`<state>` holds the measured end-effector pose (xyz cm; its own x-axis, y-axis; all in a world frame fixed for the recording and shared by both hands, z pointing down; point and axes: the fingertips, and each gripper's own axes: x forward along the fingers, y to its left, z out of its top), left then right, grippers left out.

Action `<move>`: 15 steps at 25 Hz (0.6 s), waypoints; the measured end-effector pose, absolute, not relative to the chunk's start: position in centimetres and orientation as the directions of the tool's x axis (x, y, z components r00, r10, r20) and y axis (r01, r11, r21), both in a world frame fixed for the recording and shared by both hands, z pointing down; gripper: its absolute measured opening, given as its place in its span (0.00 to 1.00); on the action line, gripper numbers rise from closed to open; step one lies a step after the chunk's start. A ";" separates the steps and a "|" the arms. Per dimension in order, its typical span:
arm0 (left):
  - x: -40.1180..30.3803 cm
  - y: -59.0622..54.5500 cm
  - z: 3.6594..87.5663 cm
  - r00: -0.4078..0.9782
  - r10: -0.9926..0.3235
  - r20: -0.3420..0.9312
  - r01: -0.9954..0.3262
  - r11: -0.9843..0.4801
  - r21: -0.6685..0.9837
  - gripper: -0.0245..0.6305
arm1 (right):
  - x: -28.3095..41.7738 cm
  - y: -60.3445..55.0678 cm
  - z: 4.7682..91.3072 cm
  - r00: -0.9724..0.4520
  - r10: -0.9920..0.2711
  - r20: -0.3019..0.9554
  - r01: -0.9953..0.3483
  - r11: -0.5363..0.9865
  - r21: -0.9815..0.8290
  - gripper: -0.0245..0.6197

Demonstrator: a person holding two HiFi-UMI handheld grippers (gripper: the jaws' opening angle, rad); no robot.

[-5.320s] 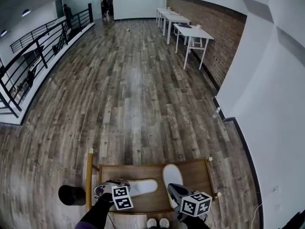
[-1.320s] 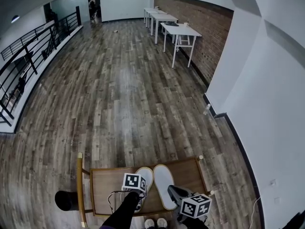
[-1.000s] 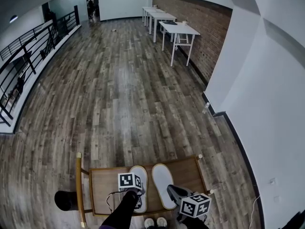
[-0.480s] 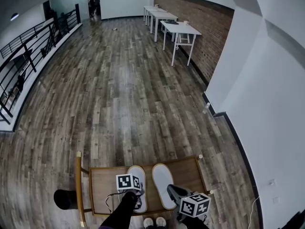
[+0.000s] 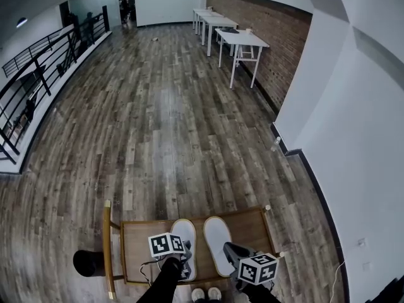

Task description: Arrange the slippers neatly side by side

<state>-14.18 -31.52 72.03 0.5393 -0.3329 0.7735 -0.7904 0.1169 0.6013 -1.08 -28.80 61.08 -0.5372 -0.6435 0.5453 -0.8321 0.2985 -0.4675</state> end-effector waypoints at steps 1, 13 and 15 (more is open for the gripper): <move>-14.2 -31.2 71.3 0.542 -0.358 0.761 -0.782 0.118 0.612 0.10 | -0.8 -29.2 61.5 -0.532 -0.639 0.556 -0.838 0.301 -0.456 0.03; -15.3 -21.1 68.4 0.465 -0.505 0.727 -0.804 0.104 0.586 0.10 | 0.6 -32.9 69.2 -0.454 -0.430 0.780 -0.876 0.378 -0.301 0.23; -15.4 -20.0 68.8 0.469 -0.494 0.732 -0.800 0.115 0.589 0.10 | 0.3 -32.6 70.4 -0.430 -0.379 0.820 -0.877 0.391 -0.279 0.23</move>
